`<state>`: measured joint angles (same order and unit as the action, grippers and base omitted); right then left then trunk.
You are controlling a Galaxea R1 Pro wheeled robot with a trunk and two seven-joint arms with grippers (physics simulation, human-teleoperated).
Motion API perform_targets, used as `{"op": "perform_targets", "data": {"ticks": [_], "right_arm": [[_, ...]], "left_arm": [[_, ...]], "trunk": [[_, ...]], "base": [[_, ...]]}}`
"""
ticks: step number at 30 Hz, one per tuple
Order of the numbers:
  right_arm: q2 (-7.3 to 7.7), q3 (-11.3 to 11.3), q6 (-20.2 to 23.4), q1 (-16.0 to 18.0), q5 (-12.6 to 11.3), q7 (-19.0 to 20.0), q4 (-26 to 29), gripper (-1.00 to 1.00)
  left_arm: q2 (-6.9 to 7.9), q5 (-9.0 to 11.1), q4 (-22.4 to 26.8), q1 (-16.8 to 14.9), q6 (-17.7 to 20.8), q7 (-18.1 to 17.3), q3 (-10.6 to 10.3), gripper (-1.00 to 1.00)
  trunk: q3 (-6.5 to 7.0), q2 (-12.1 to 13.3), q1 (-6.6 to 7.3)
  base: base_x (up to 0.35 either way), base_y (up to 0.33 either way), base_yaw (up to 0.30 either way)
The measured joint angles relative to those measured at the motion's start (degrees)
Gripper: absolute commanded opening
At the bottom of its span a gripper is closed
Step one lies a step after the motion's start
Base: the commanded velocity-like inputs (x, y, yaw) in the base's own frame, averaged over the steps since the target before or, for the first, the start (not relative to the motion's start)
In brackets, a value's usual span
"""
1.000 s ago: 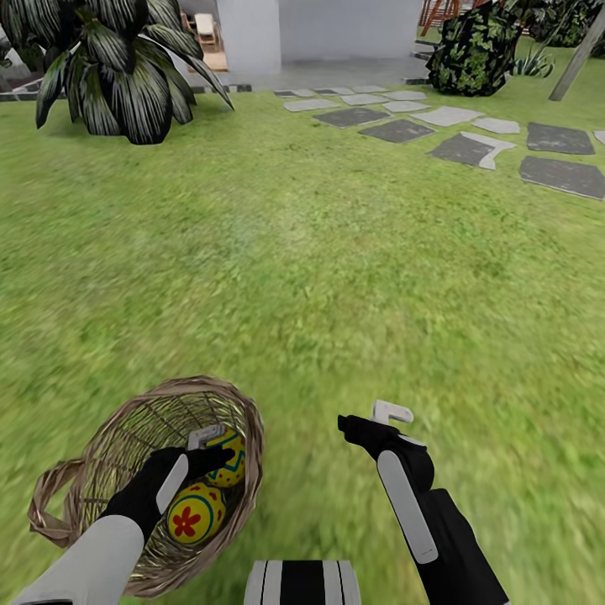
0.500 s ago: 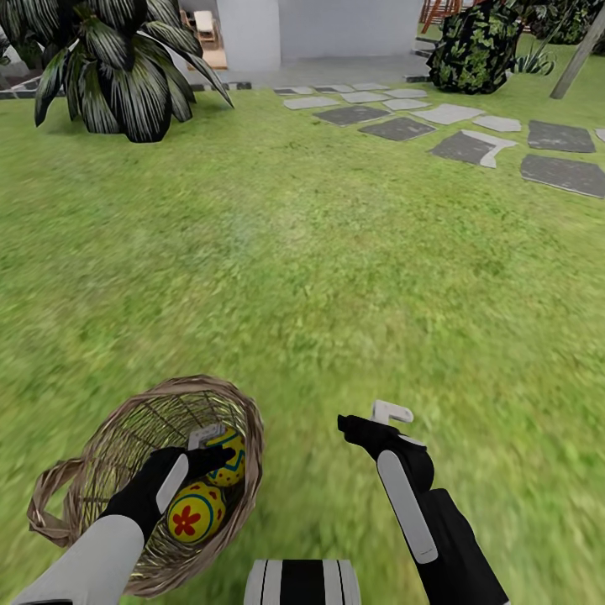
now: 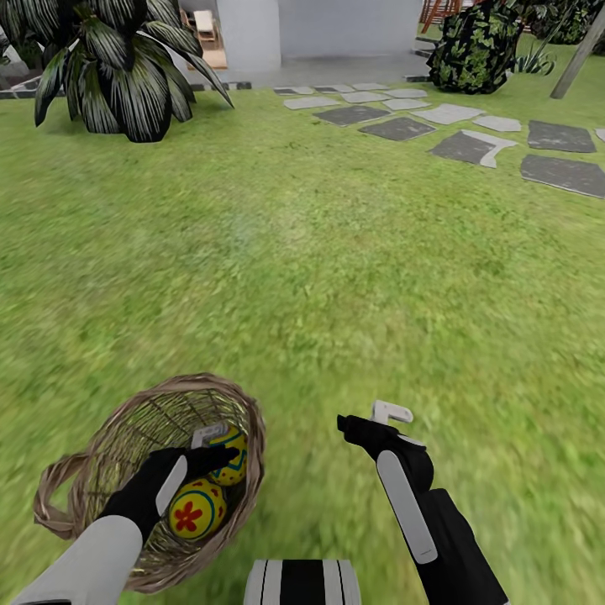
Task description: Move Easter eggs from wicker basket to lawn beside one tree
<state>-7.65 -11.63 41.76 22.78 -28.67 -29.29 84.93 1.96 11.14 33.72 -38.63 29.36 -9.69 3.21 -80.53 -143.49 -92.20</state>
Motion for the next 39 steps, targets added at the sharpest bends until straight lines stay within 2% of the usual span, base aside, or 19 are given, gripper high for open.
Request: {"op": "perform_targets", "data": {"ticks": [19, 39], "right_arm": [[0.0, 0.0, 0.0, 0.0, -0.1, 0.0, 0.0, 1.0], [0.0, 0.0, 0.1, 0.0, -0.1, 0.0, 0.0, 1.0]], "left_arm": [[-0.09, -0.2, 0.0, 0.0, -0.2, -0.1, 0.0, 1.0], [-0.09, -0.2, 0.0, 0.0, -0.3, -0.2, 0.0, 1.0]], "trunk": [[-0.66, 0.0, 0.0], [-0.79, 0.0, 0.0]], "base": [[0.0, 0.0, 0.0], [0.0, 0.0, 0.0]]}}
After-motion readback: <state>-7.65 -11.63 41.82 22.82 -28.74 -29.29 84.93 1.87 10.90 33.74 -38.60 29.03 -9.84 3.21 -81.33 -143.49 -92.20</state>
